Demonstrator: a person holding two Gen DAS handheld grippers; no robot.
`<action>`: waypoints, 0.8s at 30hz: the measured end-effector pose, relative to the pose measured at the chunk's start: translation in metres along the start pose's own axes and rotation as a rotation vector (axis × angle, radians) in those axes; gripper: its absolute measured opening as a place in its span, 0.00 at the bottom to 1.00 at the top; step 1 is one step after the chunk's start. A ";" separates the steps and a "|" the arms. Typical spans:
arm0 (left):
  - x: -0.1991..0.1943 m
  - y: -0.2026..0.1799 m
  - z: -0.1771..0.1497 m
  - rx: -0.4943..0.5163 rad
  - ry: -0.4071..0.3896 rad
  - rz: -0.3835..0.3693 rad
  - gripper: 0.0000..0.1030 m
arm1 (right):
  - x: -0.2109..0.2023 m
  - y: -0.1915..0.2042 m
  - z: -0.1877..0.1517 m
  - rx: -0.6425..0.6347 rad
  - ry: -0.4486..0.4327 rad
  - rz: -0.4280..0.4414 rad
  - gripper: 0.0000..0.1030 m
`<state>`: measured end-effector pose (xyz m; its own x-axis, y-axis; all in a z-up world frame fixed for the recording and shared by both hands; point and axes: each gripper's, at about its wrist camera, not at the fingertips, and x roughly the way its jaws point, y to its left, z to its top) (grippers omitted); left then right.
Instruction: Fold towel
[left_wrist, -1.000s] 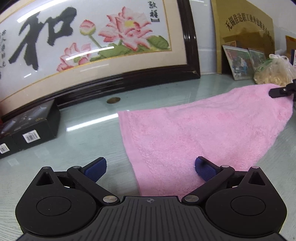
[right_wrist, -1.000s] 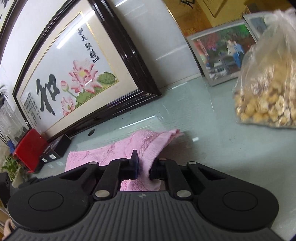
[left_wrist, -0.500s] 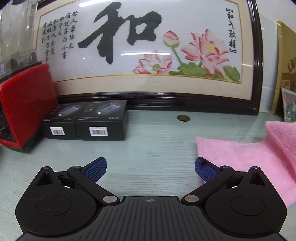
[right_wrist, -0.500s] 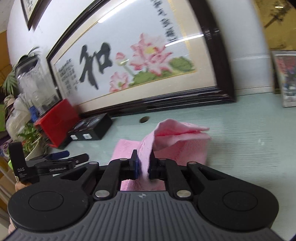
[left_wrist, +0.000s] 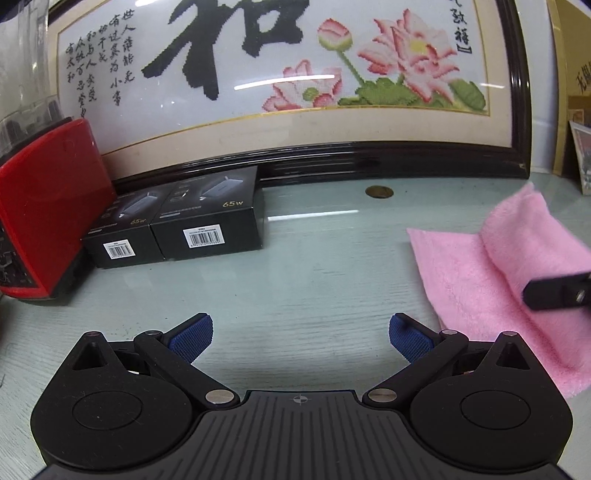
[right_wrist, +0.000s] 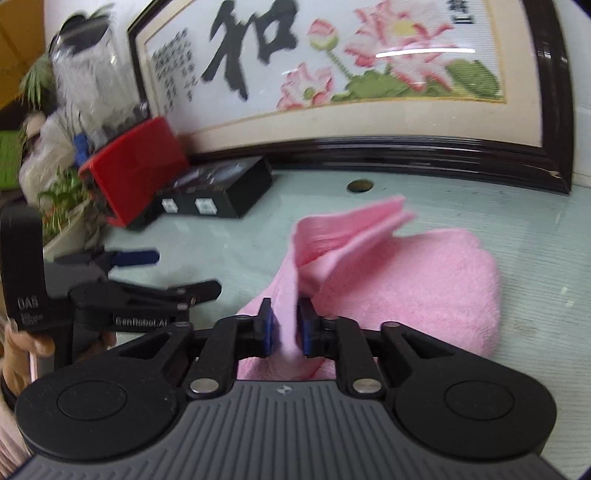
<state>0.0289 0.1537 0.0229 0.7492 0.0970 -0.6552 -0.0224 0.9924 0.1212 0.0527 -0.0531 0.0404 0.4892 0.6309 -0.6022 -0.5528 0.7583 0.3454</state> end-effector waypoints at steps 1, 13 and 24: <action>0.000 0.000 0.000 -0.001 0.002 0.002 1.00 | 0.001 0.002 -0.001 -0.004 0.006 0.008 0.44; 0.005 0.012 0.001 -0.055 0.031 0.030 1.00 | -0.048 -0.024 -0.002 0.031 -0.124 0.091 0.61; 0.005 0.015 0.001 -0.068 0.022 0.035 1.00 | -0.029 0.009 -0.006 -0.165 -0.079 -0.052 0.61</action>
<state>0.0334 0.1690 0.0222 0.7322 0.1331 -0.6679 -0.0943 0.9911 0.0942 0.0298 -0.0656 0.0561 0.5682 0.6073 -0.5553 -0.6252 0.7574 0.1885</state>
